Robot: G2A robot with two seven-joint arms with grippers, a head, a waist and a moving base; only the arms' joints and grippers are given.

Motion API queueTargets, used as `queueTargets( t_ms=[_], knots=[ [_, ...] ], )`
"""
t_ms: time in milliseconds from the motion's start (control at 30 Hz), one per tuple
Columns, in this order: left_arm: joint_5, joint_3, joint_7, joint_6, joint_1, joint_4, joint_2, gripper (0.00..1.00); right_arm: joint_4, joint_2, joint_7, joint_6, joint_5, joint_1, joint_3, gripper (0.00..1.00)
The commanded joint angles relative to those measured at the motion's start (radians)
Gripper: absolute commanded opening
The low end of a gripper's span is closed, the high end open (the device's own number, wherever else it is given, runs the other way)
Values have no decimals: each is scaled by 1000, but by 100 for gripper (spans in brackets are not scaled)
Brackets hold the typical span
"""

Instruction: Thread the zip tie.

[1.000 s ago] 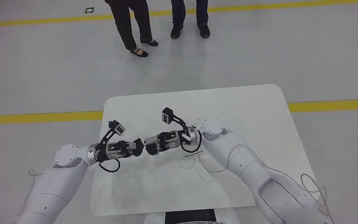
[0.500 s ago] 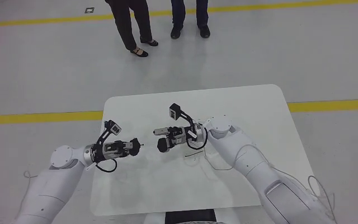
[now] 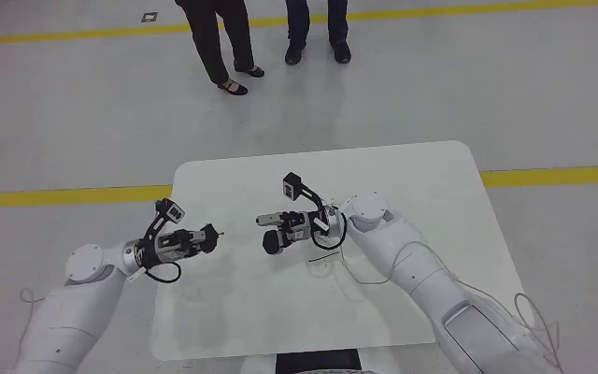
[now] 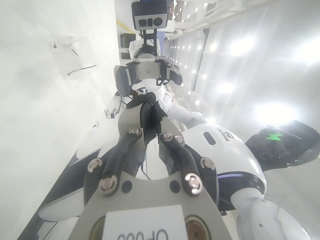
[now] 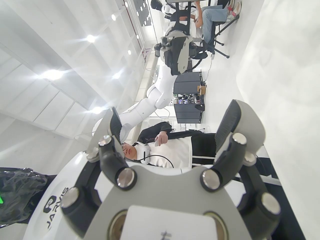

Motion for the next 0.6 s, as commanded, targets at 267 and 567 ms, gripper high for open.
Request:
queueTargets(
  t_ms=[267, 567],
  knots=[
    [-31, -18, 0, 0, 17, -34, 14, 0, -64, 12, -54, 39, -113, 6, -6, 100],
    [-31, -18, 0, 0, 17, -34, 14, 0, -277, 64, 18, 260, -371, 16, 0, 100]
  ],
)
